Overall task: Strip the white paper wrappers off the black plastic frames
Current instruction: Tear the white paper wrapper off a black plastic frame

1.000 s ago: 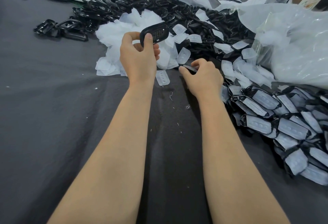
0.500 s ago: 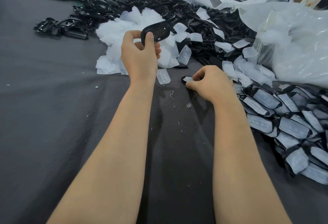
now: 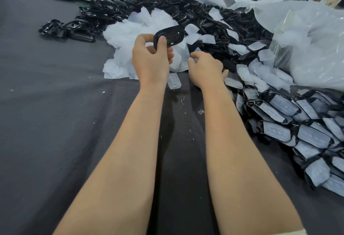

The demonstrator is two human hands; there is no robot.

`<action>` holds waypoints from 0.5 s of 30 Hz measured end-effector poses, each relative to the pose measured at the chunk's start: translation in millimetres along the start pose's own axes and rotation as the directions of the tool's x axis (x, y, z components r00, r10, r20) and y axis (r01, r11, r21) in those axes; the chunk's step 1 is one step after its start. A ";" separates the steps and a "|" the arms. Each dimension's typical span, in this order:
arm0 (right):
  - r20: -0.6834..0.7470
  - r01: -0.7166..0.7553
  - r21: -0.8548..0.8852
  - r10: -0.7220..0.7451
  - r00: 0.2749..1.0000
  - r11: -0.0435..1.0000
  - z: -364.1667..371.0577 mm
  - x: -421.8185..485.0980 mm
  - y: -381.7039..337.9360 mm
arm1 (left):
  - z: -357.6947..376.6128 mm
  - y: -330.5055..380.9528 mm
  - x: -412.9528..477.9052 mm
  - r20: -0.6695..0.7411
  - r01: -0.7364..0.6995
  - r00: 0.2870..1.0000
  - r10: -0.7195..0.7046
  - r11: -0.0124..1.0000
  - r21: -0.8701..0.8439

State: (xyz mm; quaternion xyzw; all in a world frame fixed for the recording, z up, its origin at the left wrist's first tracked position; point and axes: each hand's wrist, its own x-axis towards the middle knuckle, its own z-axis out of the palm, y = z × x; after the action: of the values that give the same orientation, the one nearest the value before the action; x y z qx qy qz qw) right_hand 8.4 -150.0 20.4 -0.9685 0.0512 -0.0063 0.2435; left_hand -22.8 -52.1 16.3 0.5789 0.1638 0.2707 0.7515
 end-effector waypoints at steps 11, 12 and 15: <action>-0.273 0.212 0.835 0.048 0.961 0.507 -13.4 -12.3 -0.5 | 3.3 -3.8 -0.3 0.096 0.027 0.995 -0.033 0.998 0.058; -0.210 0.167 0.885 0.052 0.976 0.435 -14.4 -13.6 0.0 | 3.3 -4.0 -0.9 0.112 0.031 0.993 -0.038 0.997 0.067; -0.199 0.134 0.870 0.089 0.976 0.474 -12.8 -17.5 4.0 | 3.0 -4.0 -2.0 0.137 0.018 0.990 -0.032 0.994 0.108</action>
State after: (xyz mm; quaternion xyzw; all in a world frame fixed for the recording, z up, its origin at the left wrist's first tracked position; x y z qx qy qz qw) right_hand -9.9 -157.8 30.0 -0.7001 0.0541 -0.1402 0.6980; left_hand -21.9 -56.4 13.2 0.6335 0.1326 0.2111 0.7325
